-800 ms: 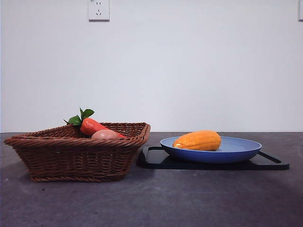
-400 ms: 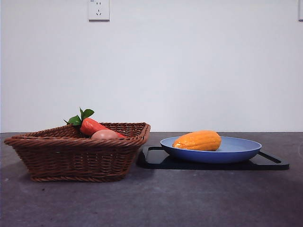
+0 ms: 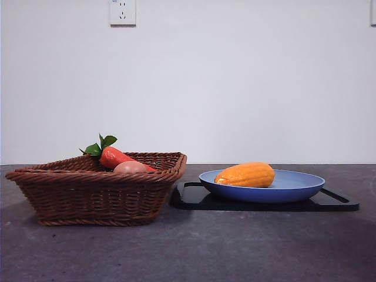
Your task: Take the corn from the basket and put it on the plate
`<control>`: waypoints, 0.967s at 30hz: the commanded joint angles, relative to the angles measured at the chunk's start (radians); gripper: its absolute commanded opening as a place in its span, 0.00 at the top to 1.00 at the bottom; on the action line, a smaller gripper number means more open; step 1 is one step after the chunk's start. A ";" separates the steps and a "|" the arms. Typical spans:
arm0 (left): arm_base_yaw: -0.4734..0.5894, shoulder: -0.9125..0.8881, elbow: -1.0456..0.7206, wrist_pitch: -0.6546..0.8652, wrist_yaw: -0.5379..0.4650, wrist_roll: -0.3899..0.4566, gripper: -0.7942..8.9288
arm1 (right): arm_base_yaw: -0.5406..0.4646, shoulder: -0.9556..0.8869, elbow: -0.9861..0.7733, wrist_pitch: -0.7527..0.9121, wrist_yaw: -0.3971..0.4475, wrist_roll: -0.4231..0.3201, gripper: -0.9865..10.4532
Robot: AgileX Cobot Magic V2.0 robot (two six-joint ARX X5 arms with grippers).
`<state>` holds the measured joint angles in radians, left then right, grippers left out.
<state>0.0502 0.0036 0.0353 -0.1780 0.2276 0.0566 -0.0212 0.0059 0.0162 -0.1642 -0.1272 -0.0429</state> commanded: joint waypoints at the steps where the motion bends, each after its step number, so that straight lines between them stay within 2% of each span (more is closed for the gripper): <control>1: 0.002 0.000 -0.023 -0.016 0.000 -0.009 0.91 | 0.001 -0.002 -0.006 -0.004 -0.003 0.017 0.91; 29: 0.002 0.000 -0.023 -0.015 0.000 -0.009 0.91 | 0.001 -0.002 -0.006 0.006 -0.002 0.017 0.91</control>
<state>0.0502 0.0036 0.0353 -0.1780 0.2272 0.0566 -0.0212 0.0059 0.0162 -0.1608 -0.1280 -0.0368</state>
